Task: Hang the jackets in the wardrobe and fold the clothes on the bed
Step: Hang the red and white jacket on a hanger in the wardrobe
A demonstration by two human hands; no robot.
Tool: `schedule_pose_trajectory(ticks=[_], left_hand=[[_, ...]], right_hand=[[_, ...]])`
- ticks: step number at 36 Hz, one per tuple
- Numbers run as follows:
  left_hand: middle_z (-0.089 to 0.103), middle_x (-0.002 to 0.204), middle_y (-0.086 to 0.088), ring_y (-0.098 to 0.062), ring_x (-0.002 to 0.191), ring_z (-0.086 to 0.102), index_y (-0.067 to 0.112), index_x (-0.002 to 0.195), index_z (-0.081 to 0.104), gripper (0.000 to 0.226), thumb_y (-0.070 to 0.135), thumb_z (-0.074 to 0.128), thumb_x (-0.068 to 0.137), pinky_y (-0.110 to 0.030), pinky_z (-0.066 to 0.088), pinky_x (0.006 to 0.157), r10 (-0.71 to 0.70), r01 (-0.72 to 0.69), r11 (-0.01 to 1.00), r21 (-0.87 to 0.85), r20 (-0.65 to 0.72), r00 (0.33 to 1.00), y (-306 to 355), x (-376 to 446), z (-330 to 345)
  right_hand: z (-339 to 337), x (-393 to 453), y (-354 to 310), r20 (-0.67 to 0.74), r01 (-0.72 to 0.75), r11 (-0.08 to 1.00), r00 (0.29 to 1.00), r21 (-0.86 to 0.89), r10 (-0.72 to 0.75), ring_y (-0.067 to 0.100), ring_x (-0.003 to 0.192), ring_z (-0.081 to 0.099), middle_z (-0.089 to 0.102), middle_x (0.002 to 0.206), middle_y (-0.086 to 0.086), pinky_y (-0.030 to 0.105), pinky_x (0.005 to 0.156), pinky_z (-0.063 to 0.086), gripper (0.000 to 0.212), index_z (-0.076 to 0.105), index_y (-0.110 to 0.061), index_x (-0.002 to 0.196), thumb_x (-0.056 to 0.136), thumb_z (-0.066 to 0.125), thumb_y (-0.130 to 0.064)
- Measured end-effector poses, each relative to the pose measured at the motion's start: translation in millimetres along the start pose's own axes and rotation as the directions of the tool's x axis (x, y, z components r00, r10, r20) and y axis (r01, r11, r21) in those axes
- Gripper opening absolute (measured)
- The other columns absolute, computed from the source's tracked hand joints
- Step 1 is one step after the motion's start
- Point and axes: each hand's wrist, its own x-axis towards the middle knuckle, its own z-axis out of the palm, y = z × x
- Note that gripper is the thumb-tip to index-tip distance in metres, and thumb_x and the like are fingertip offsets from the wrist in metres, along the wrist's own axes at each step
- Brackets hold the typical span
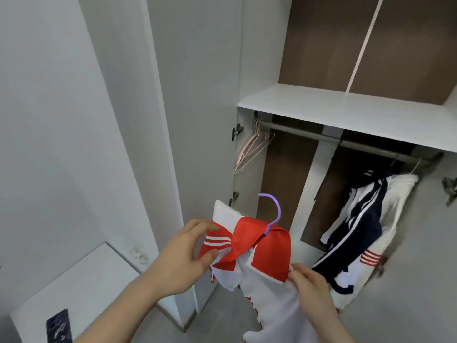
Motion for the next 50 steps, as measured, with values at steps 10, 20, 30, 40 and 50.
schedule_pose_trajectory(ticks=[10,20,30,40,50], left_hand=[[0.046,0.133,0.028,0.001,0.12,0.05,0.044,0.13,0.054,0.039,0.035,0.067,0.095,-0.013,0.043,0.101,0.218,-0.217,0.976,-0.02,0.064,0.974,2.5,160.7,-6.9],[0.048,0.134,0.018,-0.001,0.117,0.049,0.037,0.127,0.057,0.037,0.026,0.07,0.093,-0.01,0.036,0.087,0.419,-0.414,0.892,-0.18,-0.008,0.908,41.2,307.5,1.0],[0.046,0.133,0.011,-0.004,0.113,0.047,0.032,0.124,0.059,0.036,0.021,0.069,0.091,-0.021,0.039,0.094,0.532,-0.526,0.827,-0.2,-0.026,0.847,108.1,420.6,15.8],[0.043,0.15,-0.003,-0.028,0.135,0.044,0.025,0.136,0.053,0.045,0.038,0.063,0.094,-0.044,0.037,0.111,0.558,-0.566,0.814,0.129,0.096,0.824,164.2,523.8,51.4],[0.038,0.159,-0.005,-0.033,0.144,0.036,0.026,0.147,0.047,0.066,0.068,0.042,0.097,-0.048,0.03,0.116,0.332,-0.402,0.88,0.252,0.279,0.901,167.8,602.1,86.1]], right_hand=[[-11.9,48.7,-27.2,-0.25,-0.029,0.993,0.967,0.116,0.058,0.009,0.069,0.067,0.075,0.078,0.01,0.027,0.068,0.049,0.036,0.079,-0.018,0.072,0.099,0.056,-0.01],[0.1,72.9,-49.7,-0.428,-0.031,0.99,0.899,0.14,0.089,0.011,0.076,0.067,0.077,0.079,0.003,0.03,0.076,0.049,0.025,0.08,-0.022,0.079,0.095,0.062,-0.016],[-49.6,65.2,-54.0,-0.54,-0.039,0.977,0.828,0.212,0.151,0.013,0.069,0.069,0.077,0.079,0.013,0.031,0.07,0.049,0.022,0.08,-0.01,0.077,0.092,0.064,-0.008],[-144.7,85.8,-45.9,-0.455,-0.133,0.968,0.863,0.214,0.219,0.024,0.077,0.066,0.074,0.089,0.027,0.037,0.078,0.045,0.018,0.077,-0.001,0.084,0.09,0.062,-0.009],[-186.7,167.6,-20.3,-0.505,-0.166,0.967,0.829,0.191,0.242,0.014,0.069,0.061,0.073,0.074,0.008,0.031,0.072,0.045,0.023,0.074,0.0,0.082,0.097,0.063,-0.014]])
